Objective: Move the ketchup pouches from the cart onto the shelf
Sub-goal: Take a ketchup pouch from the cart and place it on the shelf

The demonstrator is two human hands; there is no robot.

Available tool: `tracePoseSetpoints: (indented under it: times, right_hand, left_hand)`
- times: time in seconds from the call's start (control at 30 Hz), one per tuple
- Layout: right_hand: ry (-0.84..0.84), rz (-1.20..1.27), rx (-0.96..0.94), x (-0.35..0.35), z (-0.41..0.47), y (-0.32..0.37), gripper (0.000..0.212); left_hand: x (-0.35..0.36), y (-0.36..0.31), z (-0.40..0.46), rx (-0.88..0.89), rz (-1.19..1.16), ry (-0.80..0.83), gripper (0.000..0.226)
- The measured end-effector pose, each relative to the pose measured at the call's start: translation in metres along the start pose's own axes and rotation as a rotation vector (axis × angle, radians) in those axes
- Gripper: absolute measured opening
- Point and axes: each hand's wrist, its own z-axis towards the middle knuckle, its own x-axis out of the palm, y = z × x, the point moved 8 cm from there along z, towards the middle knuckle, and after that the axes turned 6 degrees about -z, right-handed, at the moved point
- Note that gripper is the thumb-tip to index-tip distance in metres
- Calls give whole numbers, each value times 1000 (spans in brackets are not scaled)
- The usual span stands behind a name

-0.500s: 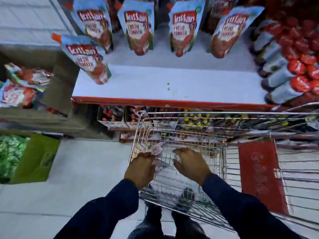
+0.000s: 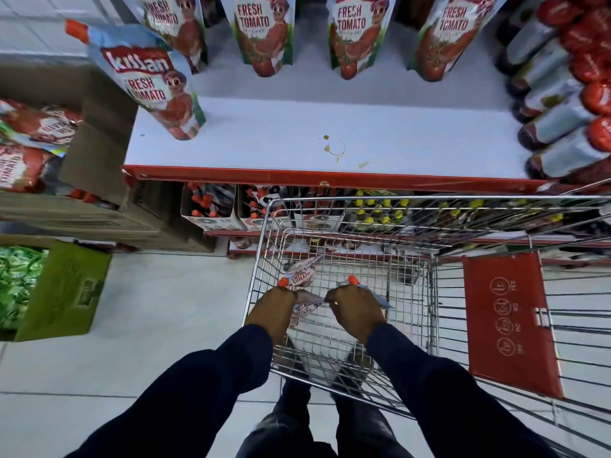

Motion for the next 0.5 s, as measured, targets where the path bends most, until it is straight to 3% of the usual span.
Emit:
tracePoseSetpoints:
  times: [0.23,0.5]
  right_hand:
    - [-57,94,-32,-43,-28,-3,23]
    - [-271,105,-117,-173,-84,5,15]
  left_hand:
    - [-18,-7,-19,7,-46,-15,19]
    - [-113,-43,-66,206,-163,-233,24]
